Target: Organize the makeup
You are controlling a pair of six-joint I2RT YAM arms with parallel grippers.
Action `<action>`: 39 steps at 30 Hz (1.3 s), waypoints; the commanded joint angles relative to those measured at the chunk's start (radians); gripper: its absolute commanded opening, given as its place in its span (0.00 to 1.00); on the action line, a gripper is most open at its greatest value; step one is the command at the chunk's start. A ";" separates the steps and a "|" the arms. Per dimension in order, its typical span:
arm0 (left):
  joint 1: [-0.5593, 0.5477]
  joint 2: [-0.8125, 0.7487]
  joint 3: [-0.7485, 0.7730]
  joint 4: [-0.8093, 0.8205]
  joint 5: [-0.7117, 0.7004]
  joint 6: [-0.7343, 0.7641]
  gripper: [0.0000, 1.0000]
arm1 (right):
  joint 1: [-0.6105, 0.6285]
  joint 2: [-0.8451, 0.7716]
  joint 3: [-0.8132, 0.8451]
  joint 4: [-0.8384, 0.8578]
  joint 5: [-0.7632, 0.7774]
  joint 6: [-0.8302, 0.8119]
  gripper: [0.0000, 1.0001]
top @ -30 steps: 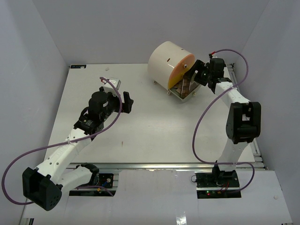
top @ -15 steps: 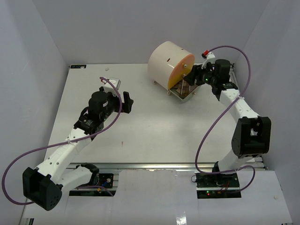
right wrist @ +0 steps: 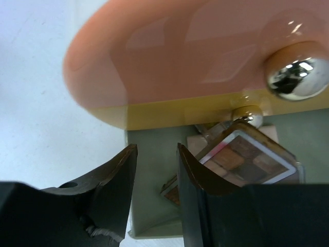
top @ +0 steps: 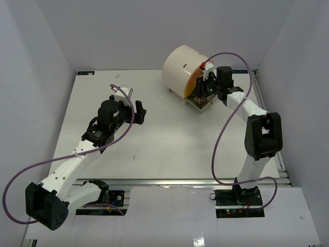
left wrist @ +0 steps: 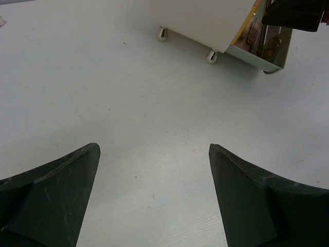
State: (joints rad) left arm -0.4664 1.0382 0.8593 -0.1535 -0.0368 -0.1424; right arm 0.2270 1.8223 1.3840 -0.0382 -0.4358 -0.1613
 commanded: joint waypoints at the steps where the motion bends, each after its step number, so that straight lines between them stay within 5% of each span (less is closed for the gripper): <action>1: 0.008 -0.012 -0.001 0.009 0.001 0.006 0.98 | 0.011 0.036 0.077 0.024 0.105 -0.008 0.48; 11: 0.011 -0.013 0.000 0.008 0.004 0.007 0.98 | 0.017 0.019 0.055 0.052 0.266 0.006 0.66; 19: 0.014 -0.015 -0.002 0.008 0.000 0.010 0.98 | 0.015 -0.078 0.009 0.059 0.167 -0.009 0.66; 24: 0.017 -0.011 -0.003 0.014 0.029 0.012 0.98 | 0.000 -0.233 -0.161 0.123 0.182 -0.040 0.65; 28: 0.029 0.006 -0.009 0.052 0.143 0.011 0.98 | -0.058 -0.364 -0.315 0.209 0.202 0.077 0.52; 32: 0.040 0.079 0.025 0.106 0.246 -0.022 0.98 | -0.158 -0.414 -0.409 0.187 0.088 0.236 0.24; 39: 0.043 0.374 0.362 0.131 0.338 -0.056 0.98 | -0.287 -0.391 -0.497 0.207 0.035 0.389 0.20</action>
State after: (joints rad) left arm -0.4287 1.2781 1.0260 -0.0830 0.2136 -0.1744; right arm -0.0087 1.4143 0.9135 0.1216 -0.3501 0.0946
